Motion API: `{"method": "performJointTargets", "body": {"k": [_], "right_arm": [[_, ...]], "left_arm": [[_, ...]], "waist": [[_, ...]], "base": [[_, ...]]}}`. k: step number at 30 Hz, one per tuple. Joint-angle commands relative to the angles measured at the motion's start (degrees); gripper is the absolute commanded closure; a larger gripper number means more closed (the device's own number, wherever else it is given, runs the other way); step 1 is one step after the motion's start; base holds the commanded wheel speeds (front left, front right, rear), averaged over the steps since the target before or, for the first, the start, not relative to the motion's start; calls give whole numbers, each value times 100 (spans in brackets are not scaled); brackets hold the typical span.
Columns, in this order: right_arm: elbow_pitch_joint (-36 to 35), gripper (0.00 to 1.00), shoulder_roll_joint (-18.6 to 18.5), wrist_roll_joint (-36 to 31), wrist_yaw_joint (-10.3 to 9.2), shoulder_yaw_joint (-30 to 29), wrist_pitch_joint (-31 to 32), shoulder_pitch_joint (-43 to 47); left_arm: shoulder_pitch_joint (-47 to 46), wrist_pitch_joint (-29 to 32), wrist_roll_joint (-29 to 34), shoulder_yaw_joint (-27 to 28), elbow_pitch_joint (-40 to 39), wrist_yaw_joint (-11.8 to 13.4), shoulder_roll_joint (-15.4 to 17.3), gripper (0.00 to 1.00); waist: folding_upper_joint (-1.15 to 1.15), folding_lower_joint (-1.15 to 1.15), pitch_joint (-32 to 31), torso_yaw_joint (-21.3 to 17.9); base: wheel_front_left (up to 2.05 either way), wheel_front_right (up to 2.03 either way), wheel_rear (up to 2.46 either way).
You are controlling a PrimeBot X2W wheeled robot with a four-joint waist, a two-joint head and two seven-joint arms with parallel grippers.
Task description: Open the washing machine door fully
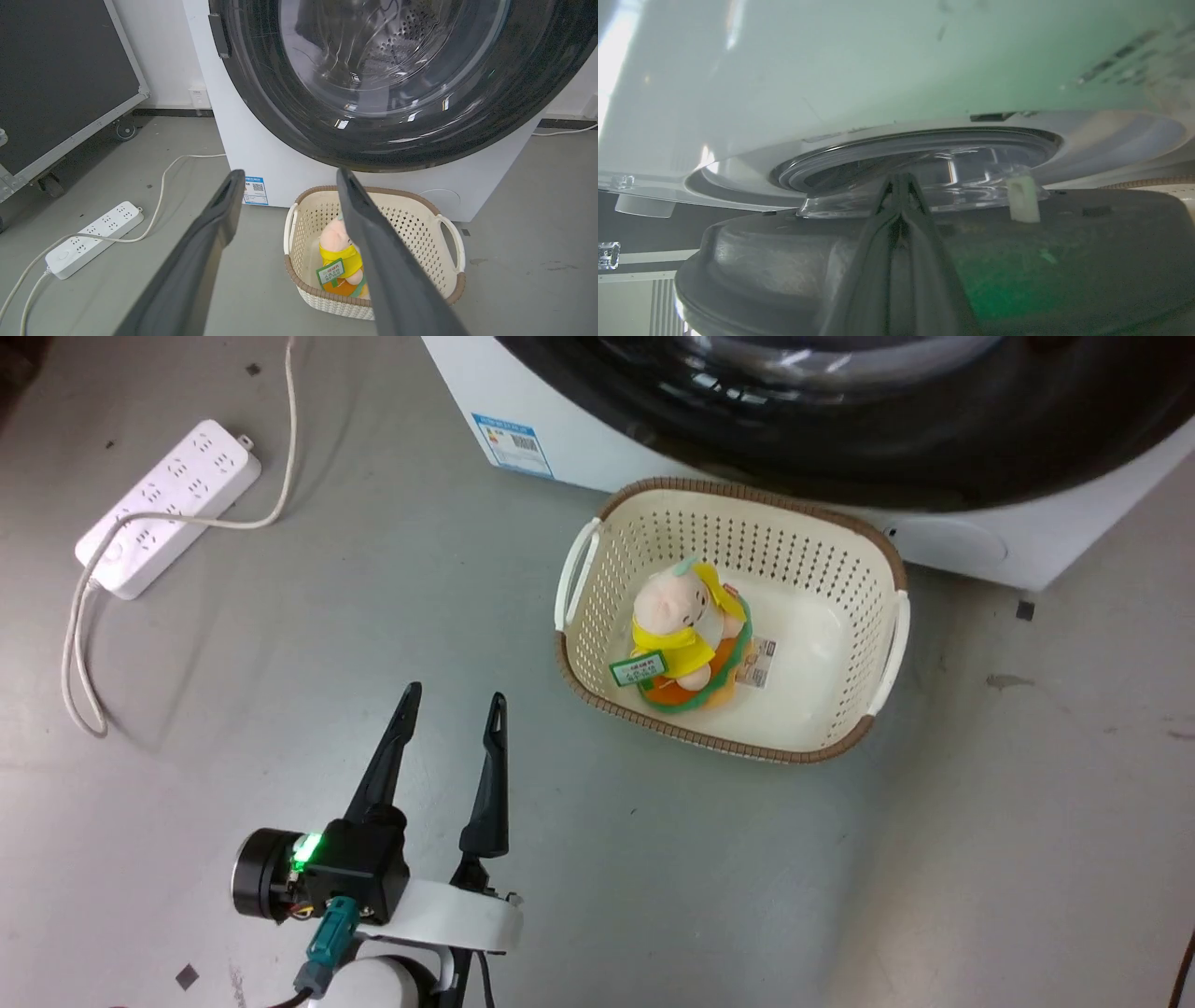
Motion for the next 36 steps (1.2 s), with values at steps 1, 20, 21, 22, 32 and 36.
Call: {"method": "performJointTargets", "body": {"k": [1, 20, 21, 22, 32, 36], "right_arm": [[113, 100, 148, -10, 6, -2, 119, 153], [66, 100, 1254, -245, 6, -190, 1024, 2200], [30, 100, 1324, -238, 6, -176, 1069, 2285], [-15, 100, 1392, -224, 6, -167, 1116, 2373], [-698, 100, 1848, 412, 6, 381, 2037, 3420], [-830, 100, 1851, 1281, 6, 1158, 2264, 3665]], "left_arm": [[-44, -32, -36, 6, 4, 27, 11, 0], [626, -32, -40, 14, 359, -108, 11, 0], [660, -32, -48, 35, 377, -119, 11, 0], [687, -32, -52, 51, 398, -134, 11, 0], [918, -32, -73, 136, 705, -358, 11, 0], [983, -32, -91, 156, 787, -412, 11, 0]], "waist": [[0, 0, -141, -15], [0, 0, -1890, -268], [0, 0, -1938, -269], [0, 0, -1985, -266], [0, 0, -2404, -186], [0, 0, -2466, -152]], "base": [[0, 0, 0], [0, 0, 0], [0, 0, 0], [0, 0, 0], [0, 0, 0], [0, 0, 0]]}}
